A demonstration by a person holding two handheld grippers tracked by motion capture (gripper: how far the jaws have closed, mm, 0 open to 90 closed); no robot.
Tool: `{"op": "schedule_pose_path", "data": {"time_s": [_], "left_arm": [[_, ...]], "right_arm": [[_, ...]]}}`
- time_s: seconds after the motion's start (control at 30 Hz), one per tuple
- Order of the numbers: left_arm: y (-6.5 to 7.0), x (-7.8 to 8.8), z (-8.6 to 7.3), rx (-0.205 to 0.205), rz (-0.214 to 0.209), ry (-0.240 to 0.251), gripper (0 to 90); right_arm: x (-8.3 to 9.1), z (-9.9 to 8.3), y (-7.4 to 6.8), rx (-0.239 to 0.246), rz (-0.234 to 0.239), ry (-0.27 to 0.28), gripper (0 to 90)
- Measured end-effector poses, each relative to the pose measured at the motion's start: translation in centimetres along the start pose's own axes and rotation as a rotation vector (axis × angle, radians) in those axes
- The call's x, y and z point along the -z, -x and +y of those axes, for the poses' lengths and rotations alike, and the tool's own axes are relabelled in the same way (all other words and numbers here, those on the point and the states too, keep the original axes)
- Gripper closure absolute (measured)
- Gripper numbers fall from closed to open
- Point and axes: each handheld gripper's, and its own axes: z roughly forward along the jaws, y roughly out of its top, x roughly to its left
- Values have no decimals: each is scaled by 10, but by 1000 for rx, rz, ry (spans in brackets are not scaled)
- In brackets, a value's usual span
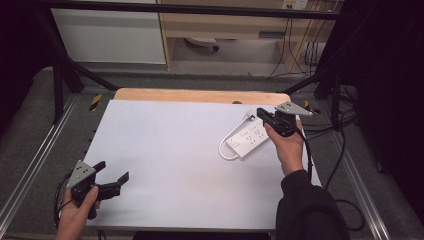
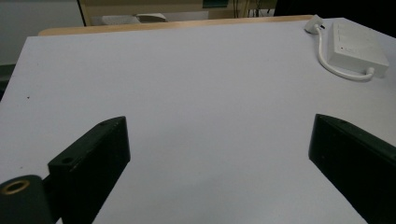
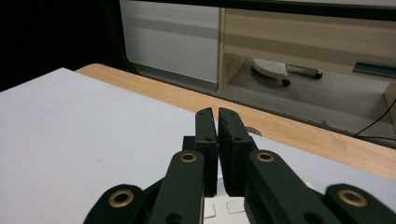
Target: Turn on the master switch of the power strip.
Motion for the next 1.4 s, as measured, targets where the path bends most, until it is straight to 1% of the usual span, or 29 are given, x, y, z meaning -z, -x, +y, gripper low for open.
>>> {"op": "schedule_pose_path", "data": {"time_s": [0.17,0.23,0.27,0.5,0.73,0.9,1.1,1.27,1.4], "left_arm": [[0,0,0,0,0,-1,53],[0,0,0,0,1,-2,53],[0,0,0,0,1,-3,53],[0,0,0,-1,0,-2,53],[0,-1,0,-1,-3,-4,53],[0,-1,0,1,-6,-4,53],[0,-1,0,0,-7,-8,53],[-1,-1,0,-5,0,-8,53],[0,-1,0,-5,-4,-7,53]], "right_arm": [[-6,-1,-3,3,8,-7,900],[-8,-2,-4,9,10,-12,900],[-9,-2,-5,19,11,-13,900],[-17,-3,-6,11,20,-30,900],[-23,-6,-7,19,26,-63,900],[-29,-10,-6,9,26,-86,900],[-38,-15,-11,15,40,-106,900],[-46,-19,-17,10,55,-122,900],[-51,-22,-21,10,65,-135,900]]}}
